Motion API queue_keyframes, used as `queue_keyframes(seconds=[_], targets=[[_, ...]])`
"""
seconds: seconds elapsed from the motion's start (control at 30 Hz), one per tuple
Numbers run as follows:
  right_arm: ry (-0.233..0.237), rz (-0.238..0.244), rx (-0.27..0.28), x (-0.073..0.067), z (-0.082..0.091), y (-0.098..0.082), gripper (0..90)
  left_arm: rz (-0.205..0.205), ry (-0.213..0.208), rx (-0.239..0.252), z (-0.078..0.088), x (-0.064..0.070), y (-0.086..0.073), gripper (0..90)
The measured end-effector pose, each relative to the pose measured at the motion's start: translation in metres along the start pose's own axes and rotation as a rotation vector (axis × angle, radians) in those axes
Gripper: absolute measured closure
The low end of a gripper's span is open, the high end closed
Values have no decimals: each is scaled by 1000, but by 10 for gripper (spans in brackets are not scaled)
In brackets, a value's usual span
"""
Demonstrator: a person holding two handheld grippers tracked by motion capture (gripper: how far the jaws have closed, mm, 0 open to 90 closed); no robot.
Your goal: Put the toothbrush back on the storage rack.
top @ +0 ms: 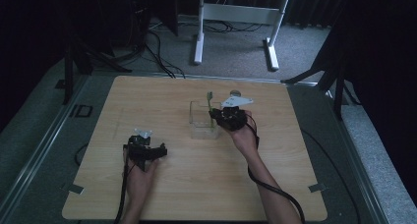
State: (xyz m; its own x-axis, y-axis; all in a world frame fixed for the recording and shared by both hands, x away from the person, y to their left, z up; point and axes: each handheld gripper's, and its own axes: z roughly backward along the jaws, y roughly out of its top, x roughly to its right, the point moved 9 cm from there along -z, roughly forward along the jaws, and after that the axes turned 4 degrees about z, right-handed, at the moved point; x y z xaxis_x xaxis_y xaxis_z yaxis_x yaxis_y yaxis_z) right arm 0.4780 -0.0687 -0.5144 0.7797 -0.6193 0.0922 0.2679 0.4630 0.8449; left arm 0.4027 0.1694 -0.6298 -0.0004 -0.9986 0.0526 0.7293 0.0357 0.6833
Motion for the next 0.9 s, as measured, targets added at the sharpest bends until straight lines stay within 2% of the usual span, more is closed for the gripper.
queue_keyframes(seconds=[0.13, 0.3, 0.4, 0.53, 0.73, 0.9], targets=[[-1, 42, -29, -5, -2, -2, 723, -1, 0, -1, 0, 0, 0, 30], [1, 36, -24, -7, 1, 1, 500, 2, -1, 2, 0, 0, 0, 30], [-29, 20, -11, -4, 10, 4, 412, 3, 0, 2, 0, 0, 0, 30], [-77, -21, 40, 3, 28, 13, 291, 3, -1, 3, 0, 0, 0, 30], [-118, -31, 106, 11, 50, 25, 227, 2, -1, 2, 0, 0, 0, 30], [-117, -44, 144, 12, 64, 30, 221, 2, -1, 2, 0, 0, 0, 30]])
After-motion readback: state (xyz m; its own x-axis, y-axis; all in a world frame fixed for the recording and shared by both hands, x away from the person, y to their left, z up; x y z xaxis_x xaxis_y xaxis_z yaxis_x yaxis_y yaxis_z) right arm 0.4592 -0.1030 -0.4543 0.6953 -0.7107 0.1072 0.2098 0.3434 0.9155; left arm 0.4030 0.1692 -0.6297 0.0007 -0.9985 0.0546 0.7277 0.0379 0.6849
